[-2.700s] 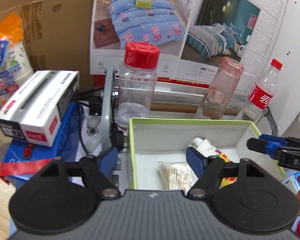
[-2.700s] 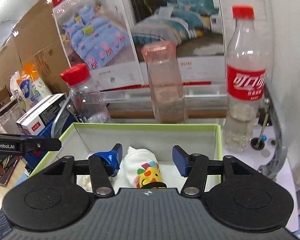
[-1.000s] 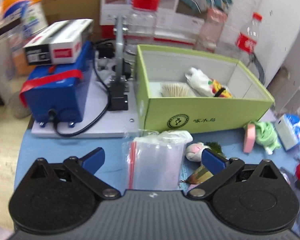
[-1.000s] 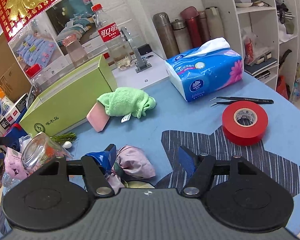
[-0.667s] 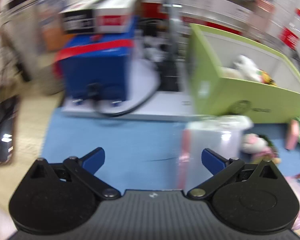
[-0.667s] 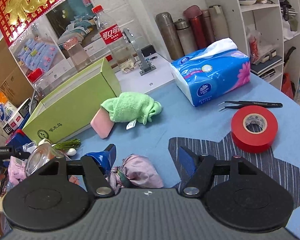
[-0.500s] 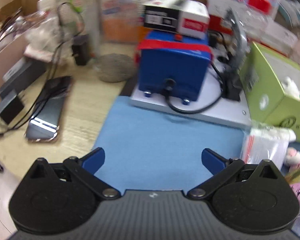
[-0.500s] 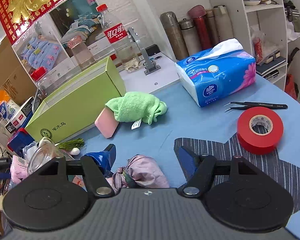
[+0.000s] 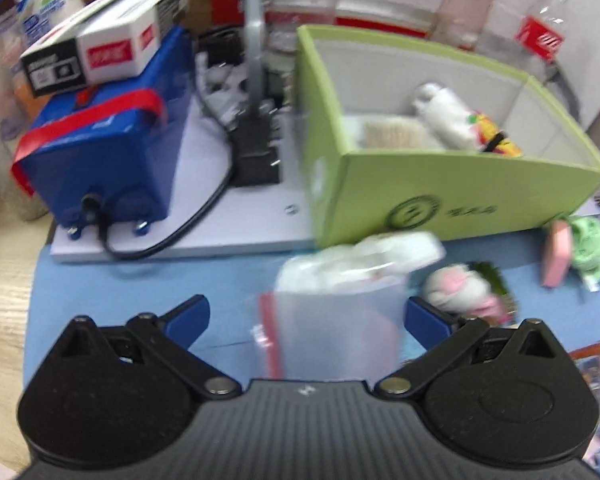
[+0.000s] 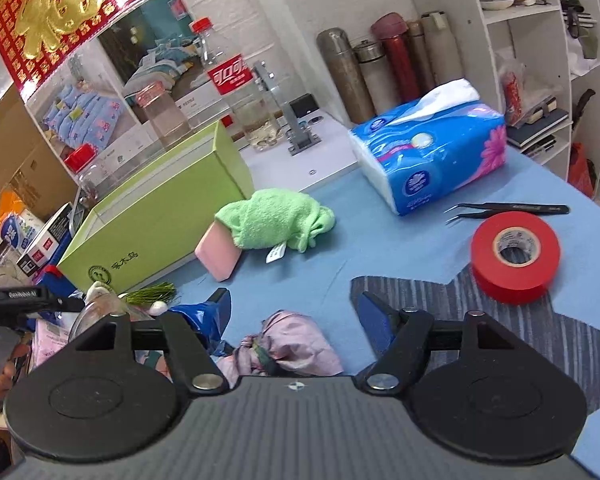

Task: Organize soft objects
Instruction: 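Move the left tool toward the clear zip bag while the right tool approaches the lavender cloth bundle, then grasp the clear zip bag with the left tool while the right tool grasps the lavender cloth bundle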

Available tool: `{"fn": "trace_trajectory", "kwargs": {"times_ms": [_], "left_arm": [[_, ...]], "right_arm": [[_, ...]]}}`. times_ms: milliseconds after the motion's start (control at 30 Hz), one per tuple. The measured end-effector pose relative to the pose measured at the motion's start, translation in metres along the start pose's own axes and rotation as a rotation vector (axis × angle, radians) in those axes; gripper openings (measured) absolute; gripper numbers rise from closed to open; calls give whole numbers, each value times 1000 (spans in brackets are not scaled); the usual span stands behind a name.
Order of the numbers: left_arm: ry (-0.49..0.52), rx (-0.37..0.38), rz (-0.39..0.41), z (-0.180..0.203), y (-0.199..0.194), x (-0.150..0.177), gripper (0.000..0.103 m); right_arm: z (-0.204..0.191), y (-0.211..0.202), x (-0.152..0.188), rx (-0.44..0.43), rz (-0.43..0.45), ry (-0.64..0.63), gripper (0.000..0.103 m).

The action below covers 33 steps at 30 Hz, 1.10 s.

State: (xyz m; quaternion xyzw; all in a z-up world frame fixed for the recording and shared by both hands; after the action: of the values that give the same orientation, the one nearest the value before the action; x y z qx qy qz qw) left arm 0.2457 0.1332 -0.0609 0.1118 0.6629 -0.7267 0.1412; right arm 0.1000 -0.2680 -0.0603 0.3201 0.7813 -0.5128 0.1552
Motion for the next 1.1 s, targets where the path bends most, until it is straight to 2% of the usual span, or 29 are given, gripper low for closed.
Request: {"fn": "trace_trajectory", "kwargs": {"times_ms": [100,233,300,400,500,533,600,700,767,800,833,933,1000,1100], "left_arm": [[-72,7,-4,-32,-2,17,102],[-198,-68,23,-81,-14,41,102],[-266,-15,42,-94,-25,55,102],[-313,88,80,-92,-40,77,102],[-401,92,72,-85,-41,108,102],[-386,83,71,-80,-41,116,102],[-328,9,61,-73,-44,132,102],[-219,-169,65,-74,-56,148,102],[-210,-284,78,-83,-61,152,102],[-216,-318,81,-87,-60,150,102],[-227,-325,77,-91,-57,147,102],[-222,-247,53,-93,-40,132,102],[-217,-279,46,-89,-26,120,102],[-234,-282,79,-90,-17,95,102]], "right_arm": [[10,0,-3,10,7,27,57],[14,4,-4,-4,3,45,57],[12,7,-3,-16,-3,42,57],[6,12,0,-26,-20,30,57],[2,14,4,-30,-31,16,58],[1,14,5,-31,-34,15,58],[0,14,7,-34,-42,13,58],[3,10,9,-25,-44,2,58],[6,8,9,-11,-38,0,58],[8,7,8,-10,-32,3,58],[10,7,8,-11,-26,10,58],[14,9,8,-24,-18,33,58],[14,12,10,-31,-35,39,59],[14,14,10,-24,-46,31,59]]}}
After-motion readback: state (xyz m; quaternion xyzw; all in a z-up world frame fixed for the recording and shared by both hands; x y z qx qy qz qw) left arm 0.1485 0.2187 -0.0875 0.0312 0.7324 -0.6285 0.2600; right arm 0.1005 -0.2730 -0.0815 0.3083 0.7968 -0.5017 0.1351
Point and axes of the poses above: each gripper's, at about its wrist camera, not at the fingertips, and y roughly the way its jaws point, z to its right, x to its underside, the point moved 5 cm from there along y, roughly the way its jaws point, and after that the axes turned 11 degrees about -z, right-handed, at the moved point
